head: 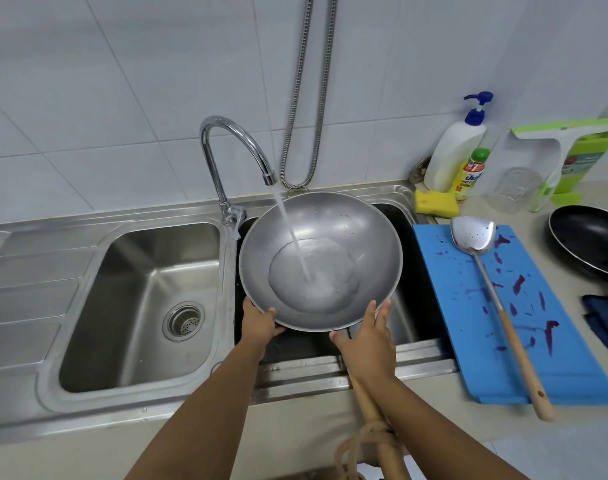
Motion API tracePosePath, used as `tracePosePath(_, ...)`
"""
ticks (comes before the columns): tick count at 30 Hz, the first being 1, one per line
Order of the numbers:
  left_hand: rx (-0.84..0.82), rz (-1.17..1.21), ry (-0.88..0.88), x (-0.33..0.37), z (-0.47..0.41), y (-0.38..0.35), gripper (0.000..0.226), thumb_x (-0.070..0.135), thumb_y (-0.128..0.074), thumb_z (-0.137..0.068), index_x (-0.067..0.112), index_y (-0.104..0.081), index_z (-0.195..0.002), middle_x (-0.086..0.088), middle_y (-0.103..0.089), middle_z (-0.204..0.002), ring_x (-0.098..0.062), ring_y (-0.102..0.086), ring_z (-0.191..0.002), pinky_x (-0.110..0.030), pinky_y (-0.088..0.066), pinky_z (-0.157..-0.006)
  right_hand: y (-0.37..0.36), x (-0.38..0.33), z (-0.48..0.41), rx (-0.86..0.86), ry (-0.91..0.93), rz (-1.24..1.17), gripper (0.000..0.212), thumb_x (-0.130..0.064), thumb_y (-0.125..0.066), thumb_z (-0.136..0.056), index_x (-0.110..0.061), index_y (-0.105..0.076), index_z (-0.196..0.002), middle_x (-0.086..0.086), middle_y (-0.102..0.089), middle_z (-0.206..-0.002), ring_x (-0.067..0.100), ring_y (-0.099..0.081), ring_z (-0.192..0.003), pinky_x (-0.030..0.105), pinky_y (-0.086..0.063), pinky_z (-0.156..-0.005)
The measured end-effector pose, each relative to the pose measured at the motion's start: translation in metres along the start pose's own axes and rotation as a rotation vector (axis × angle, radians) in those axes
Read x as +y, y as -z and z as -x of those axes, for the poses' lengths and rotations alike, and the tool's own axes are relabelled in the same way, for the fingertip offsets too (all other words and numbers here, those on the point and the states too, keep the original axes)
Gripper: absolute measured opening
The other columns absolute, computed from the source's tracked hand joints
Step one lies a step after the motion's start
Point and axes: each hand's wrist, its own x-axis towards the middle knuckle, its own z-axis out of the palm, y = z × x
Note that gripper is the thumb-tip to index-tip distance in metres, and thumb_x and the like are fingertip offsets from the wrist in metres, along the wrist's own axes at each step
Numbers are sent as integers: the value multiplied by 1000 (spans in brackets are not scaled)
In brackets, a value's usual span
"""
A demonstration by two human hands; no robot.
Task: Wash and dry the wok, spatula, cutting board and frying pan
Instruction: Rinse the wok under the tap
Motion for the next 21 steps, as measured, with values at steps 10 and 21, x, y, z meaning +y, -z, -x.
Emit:
tracePosePath(10,-3,5,6,2,4,-1,70,-5,-54,-94,22,-22,-150,-10,-45,-138,-33,-51,-121,-37,-58,-70,-1,-1,-1,-30,-12,55,101,-62,-55,-88,-18,8,-155,7,21,-161,29,-5,-150,47,-10,-121)
tracePosePath(21,69,-220,-39,25,-11,-1,58,2,-49,-93,15,-22,-143,-8,-50,-125,-26,-51,-106,-43,-51,-88,0,-13,-11,-79,-93,-105,100,-53,-56,-92,-18,14,-154,3,31,-158,41,-16,-145,46,-30,-116)
